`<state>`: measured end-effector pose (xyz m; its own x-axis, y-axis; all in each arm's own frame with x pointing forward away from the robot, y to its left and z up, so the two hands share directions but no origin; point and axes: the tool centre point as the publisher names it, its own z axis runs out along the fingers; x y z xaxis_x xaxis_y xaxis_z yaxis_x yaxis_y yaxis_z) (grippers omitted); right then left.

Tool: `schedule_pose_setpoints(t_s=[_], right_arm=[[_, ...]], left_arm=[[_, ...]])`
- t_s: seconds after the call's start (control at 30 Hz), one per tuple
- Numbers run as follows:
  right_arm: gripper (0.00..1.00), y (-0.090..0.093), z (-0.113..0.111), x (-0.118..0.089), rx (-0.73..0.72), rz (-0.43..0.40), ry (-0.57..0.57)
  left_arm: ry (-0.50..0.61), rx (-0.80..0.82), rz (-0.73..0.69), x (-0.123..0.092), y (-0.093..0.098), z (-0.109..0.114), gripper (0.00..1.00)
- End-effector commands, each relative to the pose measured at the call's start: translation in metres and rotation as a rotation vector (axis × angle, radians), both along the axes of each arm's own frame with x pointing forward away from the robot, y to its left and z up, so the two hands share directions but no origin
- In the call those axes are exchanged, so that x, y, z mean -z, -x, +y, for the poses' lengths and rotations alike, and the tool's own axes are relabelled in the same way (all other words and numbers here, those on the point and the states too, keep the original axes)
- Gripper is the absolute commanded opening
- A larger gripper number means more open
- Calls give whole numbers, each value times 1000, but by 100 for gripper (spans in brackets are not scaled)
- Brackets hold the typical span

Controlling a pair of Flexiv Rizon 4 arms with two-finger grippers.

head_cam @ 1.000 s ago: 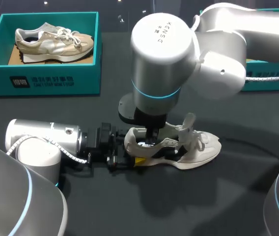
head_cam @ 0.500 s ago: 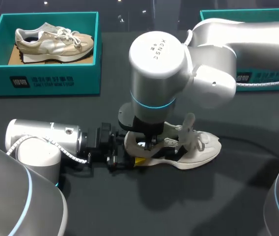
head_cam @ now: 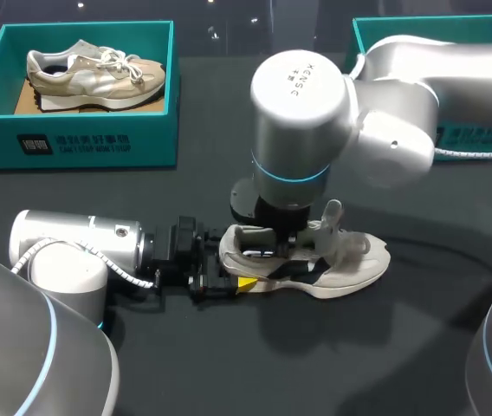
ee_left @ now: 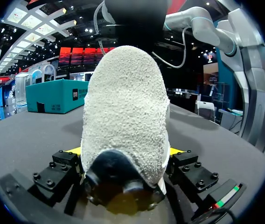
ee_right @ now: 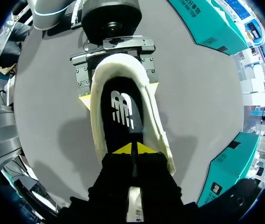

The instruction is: Take the shoe out of the shoebox, open the shoe tongue, remove and reinsert the insole, then place the shoe into the shoebox

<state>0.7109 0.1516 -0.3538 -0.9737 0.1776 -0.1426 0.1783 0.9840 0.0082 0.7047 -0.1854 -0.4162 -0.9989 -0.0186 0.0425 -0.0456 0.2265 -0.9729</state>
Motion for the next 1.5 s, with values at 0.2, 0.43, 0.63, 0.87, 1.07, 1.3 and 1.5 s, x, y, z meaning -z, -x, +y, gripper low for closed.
schedule_pose_setpoints(t_s=[0.2,0.43,0.63,0.87,1.07,1.3,1.5], right_arm=[[31,-11,-5,26,-4,48,0],[35,-10,-11,47,1,99,-5],[39,-5,-16,61,11,146,1],[41,4,-19,69,-1,230,17],[17,16,-24,72,-6,268,18],[0,21,-32,66,-12,288,-30],[0,19,-37,42,-24,298,-100]], left_arm=[[0,-3,0,7,0,-1,0],[0,-3,0,7,0,-1,0],[0,-3,0,7,0,-1,0],[0,-3,0,7,0,-1,0],[0,-3,0,7,0,-1,0],[0,-3,0,7,0,-1,0],[0,-3,0,7,0,-1,0]])
